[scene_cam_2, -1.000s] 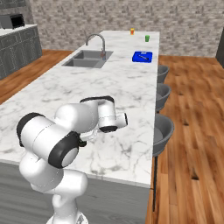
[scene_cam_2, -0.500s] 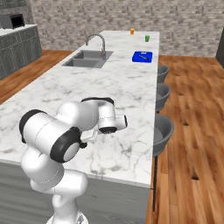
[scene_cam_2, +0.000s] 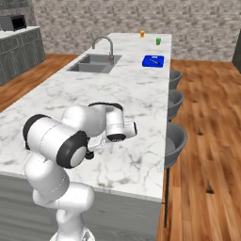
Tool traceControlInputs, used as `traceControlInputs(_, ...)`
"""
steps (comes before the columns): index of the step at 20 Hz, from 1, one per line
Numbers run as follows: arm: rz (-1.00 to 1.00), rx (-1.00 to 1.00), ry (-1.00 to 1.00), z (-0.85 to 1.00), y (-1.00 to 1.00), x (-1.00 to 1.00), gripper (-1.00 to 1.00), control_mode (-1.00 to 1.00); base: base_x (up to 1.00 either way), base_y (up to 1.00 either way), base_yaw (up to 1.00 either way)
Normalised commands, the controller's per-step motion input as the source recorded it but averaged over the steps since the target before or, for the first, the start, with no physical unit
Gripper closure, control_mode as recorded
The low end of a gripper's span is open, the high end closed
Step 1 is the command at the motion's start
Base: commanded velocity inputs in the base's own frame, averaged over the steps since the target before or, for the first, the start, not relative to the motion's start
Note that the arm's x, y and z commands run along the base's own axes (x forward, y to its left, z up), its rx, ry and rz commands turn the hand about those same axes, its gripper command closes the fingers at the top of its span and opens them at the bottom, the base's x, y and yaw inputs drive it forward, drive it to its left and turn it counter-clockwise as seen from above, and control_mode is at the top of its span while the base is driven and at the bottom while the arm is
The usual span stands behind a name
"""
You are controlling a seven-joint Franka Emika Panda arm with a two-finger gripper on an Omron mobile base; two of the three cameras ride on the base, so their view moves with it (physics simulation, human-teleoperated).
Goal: Place the drinks on the dining counter in a tight cluster.
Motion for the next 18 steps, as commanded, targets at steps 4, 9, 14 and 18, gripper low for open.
traceControlInputs(4,0.0,0.0,-0.02,0.0,0.0,0.03,1.0,-1.0,0.0,0.0,0.0)
traceControlInputs(9,0.0,0.0,-0.06,0.0,0.0,0.0,1.0,-1.0,0.0,0.0,0.0)
traceControlInputs(14,0.0,0.0,-0.08,0.0,0.0,0.0,1.0,-1.0,0.0,0.0,0.0)
traceControlInputs(18,0.0,0.01,-0.07,0.0,0.0,0.0,1.0,-1.0,0.0,0.0,0.0)
